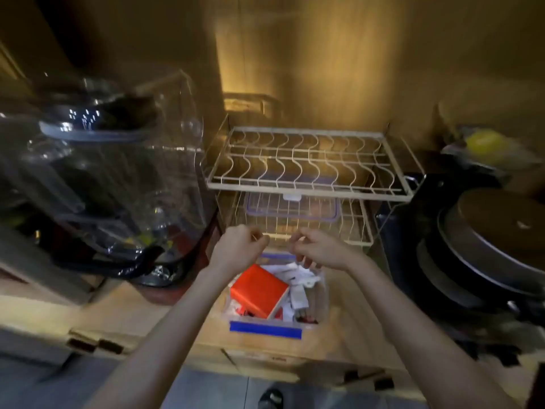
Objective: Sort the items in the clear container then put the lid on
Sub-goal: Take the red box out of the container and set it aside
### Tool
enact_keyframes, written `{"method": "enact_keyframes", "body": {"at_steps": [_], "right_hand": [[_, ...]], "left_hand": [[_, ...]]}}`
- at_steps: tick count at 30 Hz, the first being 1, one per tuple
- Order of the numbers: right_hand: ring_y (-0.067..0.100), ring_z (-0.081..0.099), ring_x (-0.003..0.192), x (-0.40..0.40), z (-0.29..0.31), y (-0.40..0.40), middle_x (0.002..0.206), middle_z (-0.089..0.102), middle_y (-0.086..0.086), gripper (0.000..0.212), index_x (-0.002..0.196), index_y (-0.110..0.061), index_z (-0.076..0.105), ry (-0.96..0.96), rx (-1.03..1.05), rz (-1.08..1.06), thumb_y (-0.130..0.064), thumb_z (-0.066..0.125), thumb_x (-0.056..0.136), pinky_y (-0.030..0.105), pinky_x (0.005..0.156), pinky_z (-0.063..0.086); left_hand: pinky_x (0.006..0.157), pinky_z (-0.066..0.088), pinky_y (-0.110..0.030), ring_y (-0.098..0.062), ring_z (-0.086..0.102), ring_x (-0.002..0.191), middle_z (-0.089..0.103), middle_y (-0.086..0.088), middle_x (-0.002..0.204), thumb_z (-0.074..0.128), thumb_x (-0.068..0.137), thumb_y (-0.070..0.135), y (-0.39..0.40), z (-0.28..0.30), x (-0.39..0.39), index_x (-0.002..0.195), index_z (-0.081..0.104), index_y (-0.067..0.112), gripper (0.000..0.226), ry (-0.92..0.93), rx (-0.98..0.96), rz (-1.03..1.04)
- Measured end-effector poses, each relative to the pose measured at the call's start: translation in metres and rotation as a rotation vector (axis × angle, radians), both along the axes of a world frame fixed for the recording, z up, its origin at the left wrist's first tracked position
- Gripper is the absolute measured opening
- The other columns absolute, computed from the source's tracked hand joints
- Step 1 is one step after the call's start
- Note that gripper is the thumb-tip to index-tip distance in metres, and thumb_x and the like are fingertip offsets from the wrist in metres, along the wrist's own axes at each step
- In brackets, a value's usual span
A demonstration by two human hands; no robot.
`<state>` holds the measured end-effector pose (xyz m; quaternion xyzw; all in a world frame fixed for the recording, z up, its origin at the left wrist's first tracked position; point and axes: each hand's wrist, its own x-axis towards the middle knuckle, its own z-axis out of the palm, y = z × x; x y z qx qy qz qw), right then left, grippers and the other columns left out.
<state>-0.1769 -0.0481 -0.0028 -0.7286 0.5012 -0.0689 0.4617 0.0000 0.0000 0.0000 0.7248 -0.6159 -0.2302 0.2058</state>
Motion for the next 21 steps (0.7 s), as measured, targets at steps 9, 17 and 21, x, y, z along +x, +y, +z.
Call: {"method": "enact_keyframes", "body": {"at_steps": [9, 17, 21], "right_hand": [[0.018, 0.058, 0.089, 0.018, -0.116, 0.024, 0.097, 0.060, 0.009, 0.051, 0.125, -0.006, 0.047, -0.024, 0.083, -0.222, -0.027, 0.066, 0.083, 0.035, 0.079, 0.047], [0.026, 0.064, 0.091, 0.035, -0.156, 0.031, 0.101, 0.067, 0.012, 0.070, 0.108, -0.006, 0.056, -0.030, 0.109, -0.227, -0.051, 0.079, 0.060, 0.041, 0.078, 0.053], [0.024, 0.063, 0.091, 0.037, -0.167, 0.032, 0.104, 0.067, 0.011, 0.060, 0.109, -0.007, 0.054, -0.047, 0.085, -0.237, -0.035, 0.080, 0.064, 0.037, 0.075, 0.053]], "left_hand": [[0.075, 0.047, -0.036, -0.028, 0.064, 0.089, 0.071, -0.010, 0.090, 0.052, 0.087, 0.032, 0.049, -0.111, -0.012, 0.090, 0.064, 0.014, 0.022, -0.033, 0.108, -0.029], [0.089, 0.037, -0.037, -0.025, 0.055, 0.107, 0.067, -0.004, 0.104, 0.046, 0.089, 0.044, 0.073, -0.152, -0.028, 0.095, 0.067, 0.018, 0.034, -0.150, 0.102, -0.060], [0.089, 0.031, -0.037, -0.028, 0.048, 0.113, 0.058, -0.008, 0.117, 0.042, 0.091, 0.043, 0.077, -0.162, -0.029, 0.110, 0.058, 0.016, 0.037, -0.277, 0.113, -0.187]]}}
